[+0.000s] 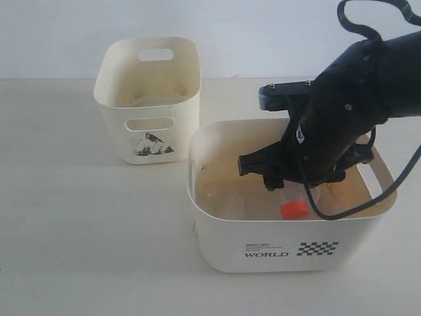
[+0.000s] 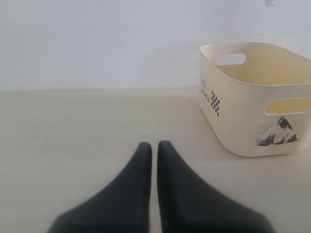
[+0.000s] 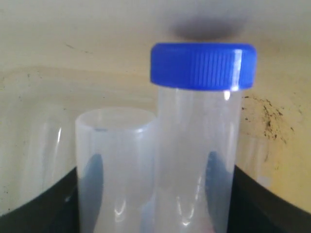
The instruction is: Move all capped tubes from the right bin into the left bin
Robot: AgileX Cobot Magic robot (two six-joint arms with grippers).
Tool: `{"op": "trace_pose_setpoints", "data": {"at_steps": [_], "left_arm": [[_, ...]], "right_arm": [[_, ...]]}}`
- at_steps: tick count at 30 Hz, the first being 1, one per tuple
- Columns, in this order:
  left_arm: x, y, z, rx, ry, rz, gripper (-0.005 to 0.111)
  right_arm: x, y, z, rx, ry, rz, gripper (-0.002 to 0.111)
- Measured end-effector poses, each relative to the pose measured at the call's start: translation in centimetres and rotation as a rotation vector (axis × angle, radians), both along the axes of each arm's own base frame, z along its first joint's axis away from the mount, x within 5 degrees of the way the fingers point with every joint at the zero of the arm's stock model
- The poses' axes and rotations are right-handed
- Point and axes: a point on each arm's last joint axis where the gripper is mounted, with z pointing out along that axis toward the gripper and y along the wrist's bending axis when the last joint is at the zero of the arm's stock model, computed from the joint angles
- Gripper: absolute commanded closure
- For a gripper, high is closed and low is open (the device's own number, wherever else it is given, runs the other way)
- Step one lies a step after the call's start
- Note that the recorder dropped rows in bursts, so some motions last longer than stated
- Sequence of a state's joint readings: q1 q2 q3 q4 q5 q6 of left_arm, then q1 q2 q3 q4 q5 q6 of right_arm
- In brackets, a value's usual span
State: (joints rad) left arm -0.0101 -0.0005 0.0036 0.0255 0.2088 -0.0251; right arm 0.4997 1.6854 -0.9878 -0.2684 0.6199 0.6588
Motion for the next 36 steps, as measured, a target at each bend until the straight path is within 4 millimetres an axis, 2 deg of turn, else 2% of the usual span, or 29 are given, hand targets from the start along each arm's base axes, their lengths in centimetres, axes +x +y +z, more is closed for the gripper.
{"op": "trace_pose_setpoints", "data": {"at_steps": [2,7,10,14,21,27,31,36], "left_arm": [[0.0,0.0,0.0,0.0,0.0,0.0,0.102],[0.0,0.0,0.0,0.0,0.0,0.0,0.102],[0.0,0.0,0.0,0.0,0.0,0.0,0.102],[0.0,0.0,0.0,0.0,0.0,0.0,0.102],[0.0,0.0,0.0,0.0,0.0,0.0,0.102],[0.0,0.0,0.0,0.0,0.0,0.0,0.102],[0.0,0.0,0.0,0.0,0.0,0.0,0.102],[0.0,0.0,0.0,0.0,0.0,0.0,0.102]], "right_arm": [[0.0,0.0,-0.1,0.0,0.0,0.003,0.052],[0.0,0.0,-0.1,-0.002,0.0,0.009,0.05],[0.0,0.0,-0.1,-0.005,-0.001,0.015,0.027],[0.0,0.0,-0.1,-0.011,-0.001,0.03,0.034],[0.1,-0.1,-0.1,-0.04,-0.008,0.046,0.062],[0.1,-0.4,-0.1,-0.069,-0.007,0.053,0.051],[0.2,-0.4,-0.3,-0.079,-0.009,0.06,0.052],[0.6,-0.2,-3.0,-0.116,0.061,0.049,0.052]]}}
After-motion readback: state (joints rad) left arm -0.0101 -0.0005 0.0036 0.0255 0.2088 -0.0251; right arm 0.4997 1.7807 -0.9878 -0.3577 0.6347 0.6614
